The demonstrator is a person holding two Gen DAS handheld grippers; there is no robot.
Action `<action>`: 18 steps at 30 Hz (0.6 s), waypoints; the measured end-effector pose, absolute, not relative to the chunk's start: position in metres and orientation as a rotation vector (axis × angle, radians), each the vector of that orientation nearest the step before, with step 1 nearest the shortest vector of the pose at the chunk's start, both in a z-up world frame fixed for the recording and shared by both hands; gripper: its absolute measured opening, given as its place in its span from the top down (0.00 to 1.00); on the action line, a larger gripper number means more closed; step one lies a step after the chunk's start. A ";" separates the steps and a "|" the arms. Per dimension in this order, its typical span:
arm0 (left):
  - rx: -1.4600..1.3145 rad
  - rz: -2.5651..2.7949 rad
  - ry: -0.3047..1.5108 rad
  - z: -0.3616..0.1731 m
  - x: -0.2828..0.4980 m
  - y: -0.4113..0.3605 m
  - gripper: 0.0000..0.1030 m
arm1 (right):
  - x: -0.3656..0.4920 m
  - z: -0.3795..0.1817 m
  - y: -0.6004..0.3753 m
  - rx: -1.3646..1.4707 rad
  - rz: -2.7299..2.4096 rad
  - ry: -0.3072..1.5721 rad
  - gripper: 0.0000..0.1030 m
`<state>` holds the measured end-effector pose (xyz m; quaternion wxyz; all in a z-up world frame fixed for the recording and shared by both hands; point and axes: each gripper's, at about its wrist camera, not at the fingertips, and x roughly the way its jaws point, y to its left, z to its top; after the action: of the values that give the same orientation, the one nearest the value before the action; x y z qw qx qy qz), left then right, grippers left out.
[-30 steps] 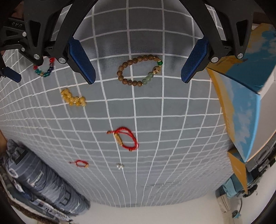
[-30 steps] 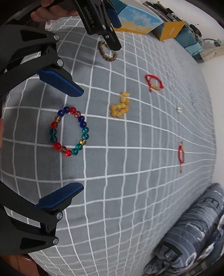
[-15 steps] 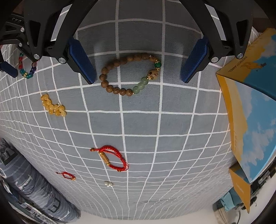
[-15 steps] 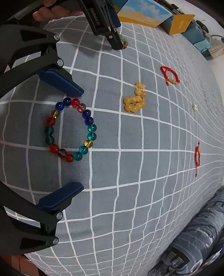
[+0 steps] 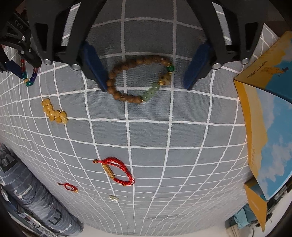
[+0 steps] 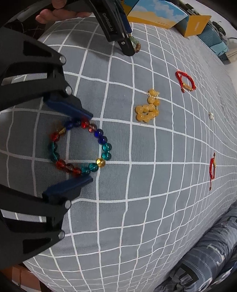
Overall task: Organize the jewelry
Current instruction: 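Grasp the brown wooden bracelet with left tool while right tool grasps multicolour bracelet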
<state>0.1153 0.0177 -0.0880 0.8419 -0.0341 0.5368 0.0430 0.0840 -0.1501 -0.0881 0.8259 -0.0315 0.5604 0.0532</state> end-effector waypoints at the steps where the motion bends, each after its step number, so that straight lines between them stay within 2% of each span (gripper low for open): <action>1: -0.071 0.087 1.134 -0.087 0.115 0.017 0.32 | 0.085 -0.088 -0.149 -0.073 0.112 1.190 0.51; 7: -0.064 0.069 1.135 -0.084 0.114 0.014 0.54 | 0.086 -0.088 -0.146 -0.097 0.107 1.191 0.70; 9: -0.072 0.063 1.136 -0.083 0.113 0.015 0.69 | 0.087 -0.089 -0.147 -0.104 0.095 1.189 0.78; 10: -0.074 0.064 1.139 -0.082 0.112 0.016 0.84 | 0.086 -0.089 -0.147 -0.110 0.093 1.187 0.82; 11: -0.084 0.060 1.140 -0.081 0.111 0.018 0.89 | 0.086 -0.088 -0.146 -0.119 0.094 1.182 0.83; 18: -0.082 0.038 1.113 -0.067 0.104 0.017 0.90 | 0.083 -0.080 -0.148 -0.092 0.084 1.157 0.84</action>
<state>0.1042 0.0166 -0.0668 0.8482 -0.0391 0.5280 0.0179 0.0826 -0.1482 -0.0803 0.8354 -0.0437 0.5464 0.0398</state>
